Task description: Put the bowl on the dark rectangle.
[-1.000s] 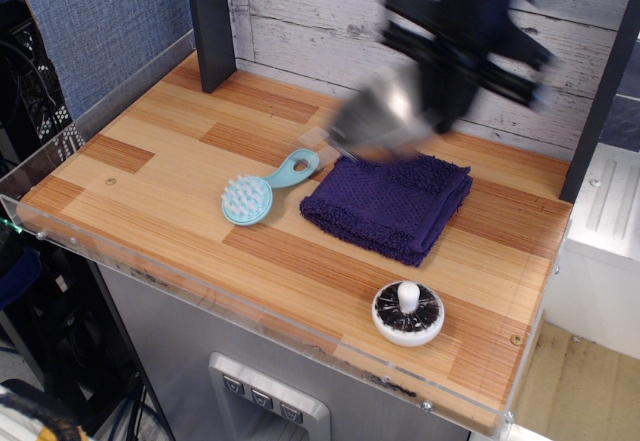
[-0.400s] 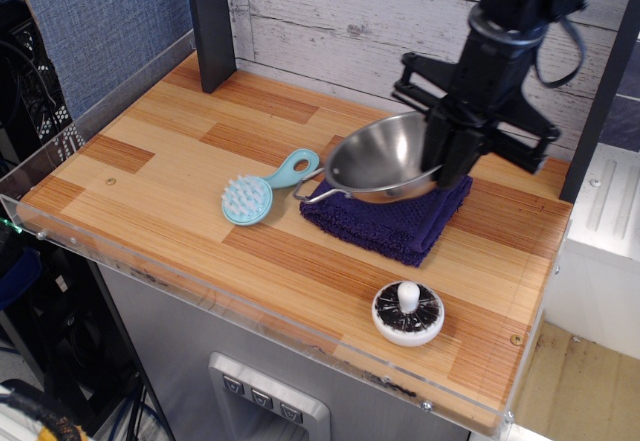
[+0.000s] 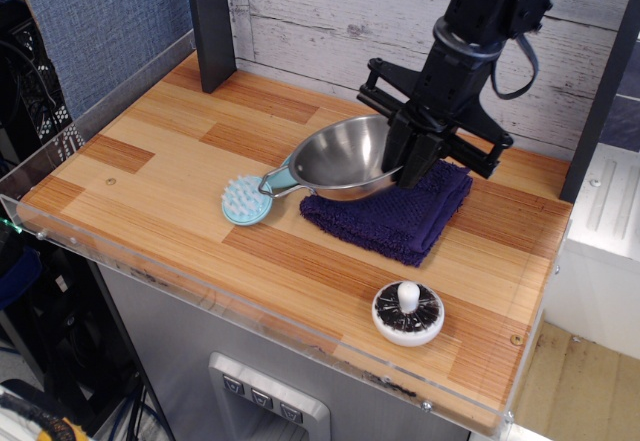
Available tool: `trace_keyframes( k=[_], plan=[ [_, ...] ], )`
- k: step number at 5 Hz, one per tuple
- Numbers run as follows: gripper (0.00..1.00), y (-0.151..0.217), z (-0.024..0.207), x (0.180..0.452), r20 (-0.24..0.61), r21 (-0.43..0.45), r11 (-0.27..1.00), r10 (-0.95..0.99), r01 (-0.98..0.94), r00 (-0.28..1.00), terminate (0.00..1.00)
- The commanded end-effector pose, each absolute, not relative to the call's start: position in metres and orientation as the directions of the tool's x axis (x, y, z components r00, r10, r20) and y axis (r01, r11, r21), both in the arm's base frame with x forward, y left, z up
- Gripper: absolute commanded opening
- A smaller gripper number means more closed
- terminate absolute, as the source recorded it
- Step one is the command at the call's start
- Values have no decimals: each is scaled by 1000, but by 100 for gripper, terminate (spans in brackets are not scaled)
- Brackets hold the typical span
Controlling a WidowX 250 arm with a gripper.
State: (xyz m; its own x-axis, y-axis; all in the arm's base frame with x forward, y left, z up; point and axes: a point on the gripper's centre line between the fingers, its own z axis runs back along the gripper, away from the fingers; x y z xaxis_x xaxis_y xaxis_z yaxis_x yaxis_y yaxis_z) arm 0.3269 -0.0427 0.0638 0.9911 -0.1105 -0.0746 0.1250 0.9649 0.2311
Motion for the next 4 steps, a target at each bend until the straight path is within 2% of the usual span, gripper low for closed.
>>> trace_keyframes(
  k=[1, 4],
  plan=[
    [0, -45, 63, 320, -60, 215, 968, -119, 129, 991, 0],
    [0, -61, 53, 325, -59, 170, 975, -137, 145, 989, 0]
  ],
)
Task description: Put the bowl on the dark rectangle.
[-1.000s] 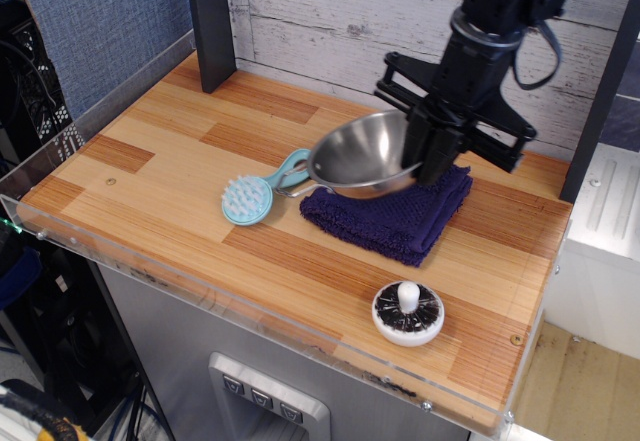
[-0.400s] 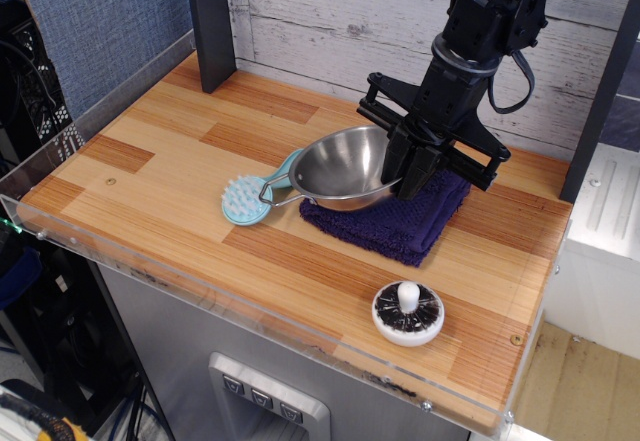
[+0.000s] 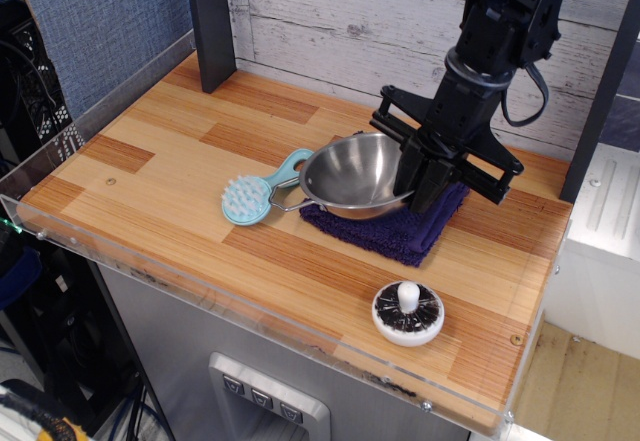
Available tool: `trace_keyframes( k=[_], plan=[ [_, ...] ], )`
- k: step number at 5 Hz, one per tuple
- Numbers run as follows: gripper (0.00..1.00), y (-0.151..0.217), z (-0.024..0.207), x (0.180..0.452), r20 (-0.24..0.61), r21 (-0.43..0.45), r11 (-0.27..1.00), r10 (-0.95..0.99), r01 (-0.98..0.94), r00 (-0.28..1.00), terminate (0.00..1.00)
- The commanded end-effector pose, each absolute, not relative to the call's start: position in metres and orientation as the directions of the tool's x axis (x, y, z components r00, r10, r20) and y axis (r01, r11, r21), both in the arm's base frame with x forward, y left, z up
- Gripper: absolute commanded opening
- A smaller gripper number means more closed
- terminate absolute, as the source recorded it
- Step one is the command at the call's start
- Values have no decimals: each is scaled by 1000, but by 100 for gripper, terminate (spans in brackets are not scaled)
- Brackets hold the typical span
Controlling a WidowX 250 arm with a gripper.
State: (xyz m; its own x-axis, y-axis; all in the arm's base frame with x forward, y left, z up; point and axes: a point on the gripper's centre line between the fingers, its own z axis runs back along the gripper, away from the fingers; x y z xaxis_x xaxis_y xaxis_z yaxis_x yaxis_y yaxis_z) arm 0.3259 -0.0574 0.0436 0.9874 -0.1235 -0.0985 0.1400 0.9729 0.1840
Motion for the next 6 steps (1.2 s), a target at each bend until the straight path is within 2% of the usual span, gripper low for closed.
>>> trace_keyframes(
  k=[1, 2, 4, 6],
  plan=[
    [0, -58, 47, 323, -62, 136, 979, -143, 150, 988, 0],
    [100, -53, 52, 321, -32, 86, 989, -116, 119, 993, 0],
    [100, -37, 78, 316, 55, 19, 994, -110, 109, 992, 0],
    [100, -17, 124, 310, 180, -55, 996, -54, 65, 982, 0]
  ],
)
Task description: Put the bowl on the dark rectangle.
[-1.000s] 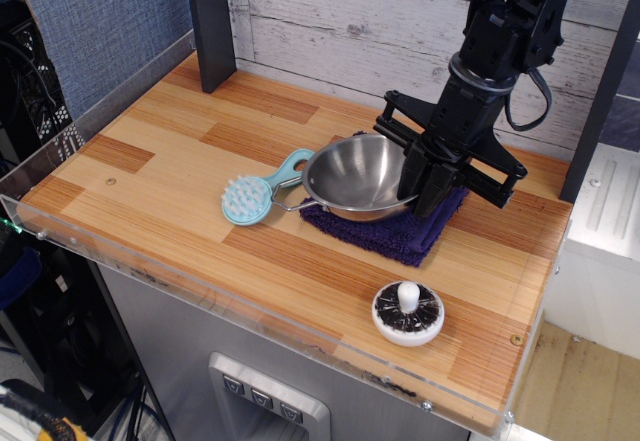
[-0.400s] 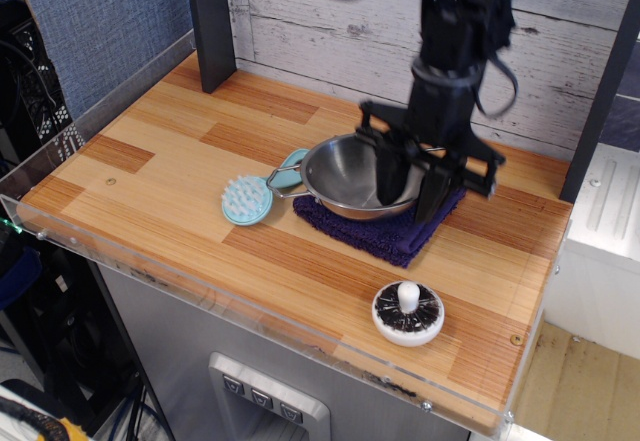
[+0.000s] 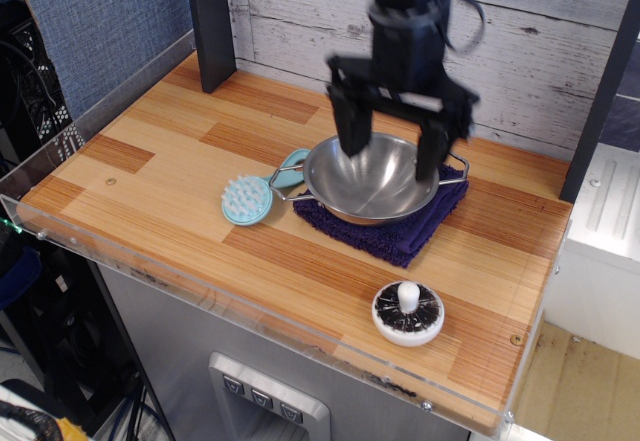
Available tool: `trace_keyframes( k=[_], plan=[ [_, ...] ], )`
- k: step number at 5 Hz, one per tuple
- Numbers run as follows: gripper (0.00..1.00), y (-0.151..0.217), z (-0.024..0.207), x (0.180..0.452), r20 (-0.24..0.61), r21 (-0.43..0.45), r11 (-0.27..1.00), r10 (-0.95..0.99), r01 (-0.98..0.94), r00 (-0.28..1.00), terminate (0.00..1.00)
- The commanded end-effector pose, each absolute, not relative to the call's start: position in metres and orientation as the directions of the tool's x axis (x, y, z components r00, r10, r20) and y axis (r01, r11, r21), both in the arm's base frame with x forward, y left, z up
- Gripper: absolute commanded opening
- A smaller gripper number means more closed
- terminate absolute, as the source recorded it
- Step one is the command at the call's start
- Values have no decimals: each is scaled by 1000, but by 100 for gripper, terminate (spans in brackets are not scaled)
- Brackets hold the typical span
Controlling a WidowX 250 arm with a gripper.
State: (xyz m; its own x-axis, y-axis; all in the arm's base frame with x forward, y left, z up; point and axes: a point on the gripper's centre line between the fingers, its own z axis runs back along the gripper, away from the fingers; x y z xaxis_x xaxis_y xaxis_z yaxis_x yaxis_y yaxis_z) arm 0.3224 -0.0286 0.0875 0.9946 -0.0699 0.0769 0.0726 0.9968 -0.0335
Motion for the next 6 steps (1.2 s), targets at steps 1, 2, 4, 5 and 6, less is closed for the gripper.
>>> trace_keyframes(
  k=[1, 2, 4, 5, 6],
  plan=[
    [100, -8, 142, 301, 197, -73, 997, -17, 32, 980, 0],
    [100, -7, 157, 296, 175, -53, 999, 7, 2, 985, 0],
    [100, -7, 172, 292, 132, 57, 998, -35, 27, 991, 0],
    [100, -7, 172, 292, 132, 57, 998, -35, 27, 991, 0],
    [100, -7, 172, 292, 132, 57, 998, -35, 27, 991, 100]
  ],
)
